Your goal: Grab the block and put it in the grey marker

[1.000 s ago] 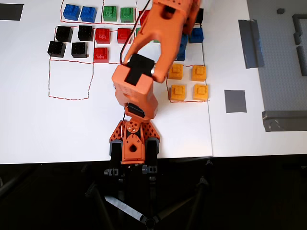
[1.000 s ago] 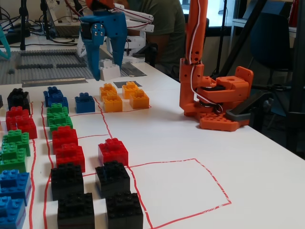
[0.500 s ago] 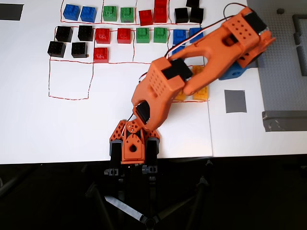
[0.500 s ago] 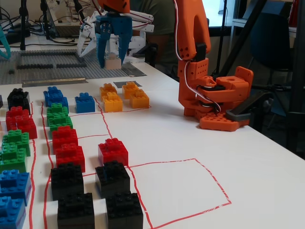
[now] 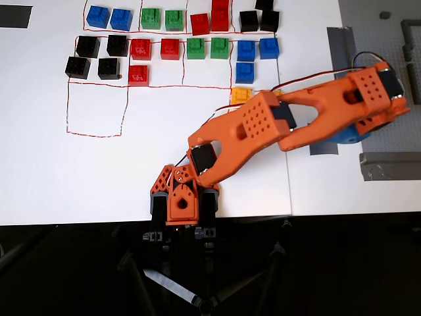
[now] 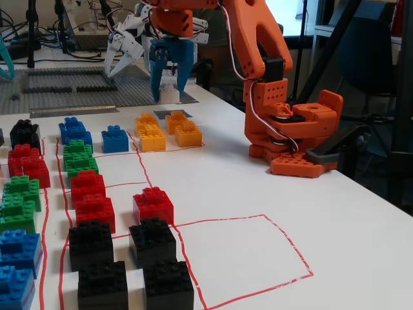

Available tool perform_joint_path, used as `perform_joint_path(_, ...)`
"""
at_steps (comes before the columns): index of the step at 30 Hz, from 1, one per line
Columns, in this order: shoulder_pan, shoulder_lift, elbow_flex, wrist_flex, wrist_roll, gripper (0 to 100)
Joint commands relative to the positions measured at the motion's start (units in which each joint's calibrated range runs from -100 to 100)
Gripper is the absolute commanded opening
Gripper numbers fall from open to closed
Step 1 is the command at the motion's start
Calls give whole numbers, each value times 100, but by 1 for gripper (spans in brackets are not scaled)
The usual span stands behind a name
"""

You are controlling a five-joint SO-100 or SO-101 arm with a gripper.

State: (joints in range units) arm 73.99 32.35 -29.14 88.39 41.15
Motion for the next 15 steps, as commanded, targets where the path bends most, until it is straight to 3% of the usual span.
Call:
perform_joint_path(1, 171, -299, -677, -71, 107, 0)
perform_joint_path(11, 313, 323, -1076, 60, 132, 1)
perform_joint_path(15, 429, 548, -1222, 60, 176, 6)
